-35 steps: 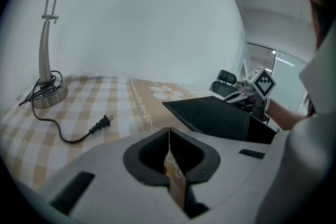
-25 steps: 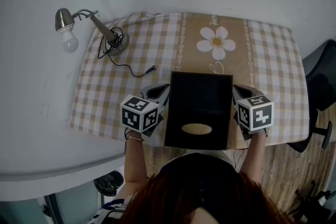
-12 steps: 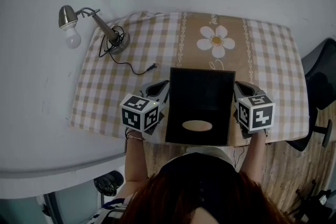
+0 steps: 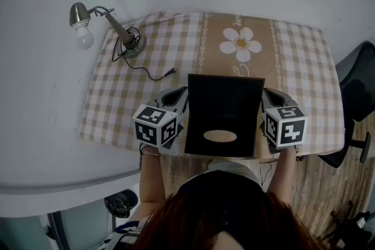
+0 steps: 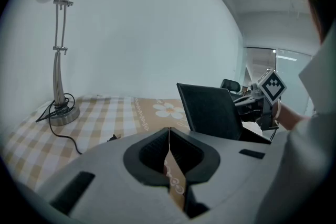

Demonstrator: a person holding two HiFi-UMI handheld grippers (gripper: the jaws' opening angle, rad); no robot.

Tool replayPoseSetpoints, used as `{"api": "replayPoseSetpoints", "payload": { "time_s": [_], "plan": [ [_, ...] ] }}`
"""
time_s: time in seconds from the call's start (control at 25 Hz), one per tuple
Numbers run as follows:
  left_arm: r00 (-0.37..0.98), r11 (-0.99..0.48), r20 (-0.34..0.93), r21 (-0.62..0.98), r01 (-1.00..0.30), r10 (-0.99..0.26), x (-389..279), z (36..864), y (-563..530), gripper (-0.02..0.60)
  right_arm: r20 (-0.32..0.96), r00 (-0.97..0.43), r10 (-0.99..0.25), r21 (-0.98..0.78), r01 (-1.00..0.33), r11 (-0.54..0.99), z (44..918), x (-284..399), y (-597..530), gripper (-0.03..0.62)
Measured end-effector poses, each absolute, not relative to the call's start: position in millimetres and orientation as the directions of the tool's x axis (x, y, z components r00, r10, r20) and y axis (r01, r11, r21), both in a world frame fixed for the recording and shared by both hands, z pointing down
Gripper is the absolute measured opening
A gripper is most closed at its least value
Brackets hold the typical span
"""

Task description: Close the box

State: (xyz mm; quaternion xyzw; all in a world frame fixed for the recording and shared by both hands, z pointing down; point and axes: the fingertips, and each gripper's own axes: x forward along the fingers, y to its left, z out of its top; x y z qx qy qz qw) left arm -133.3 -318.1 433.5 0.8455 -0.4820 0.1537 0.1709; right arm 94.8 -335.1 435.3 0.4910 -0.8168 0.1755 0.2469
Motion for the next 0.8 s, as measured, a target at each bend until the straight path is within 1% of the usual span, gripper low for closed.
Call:
{"api": "replayPoseSetpoints", "payload": {
  "time_s": [0.8],
  "plan": [
    [0.442,-0.434,0.374,0.110,-0.894,-0.816,-135,416,-296,0.028,0.535,-0.356,-0.767,-0.019,-0.912,0.410,419,98,-313,0.017]
  ]
}}
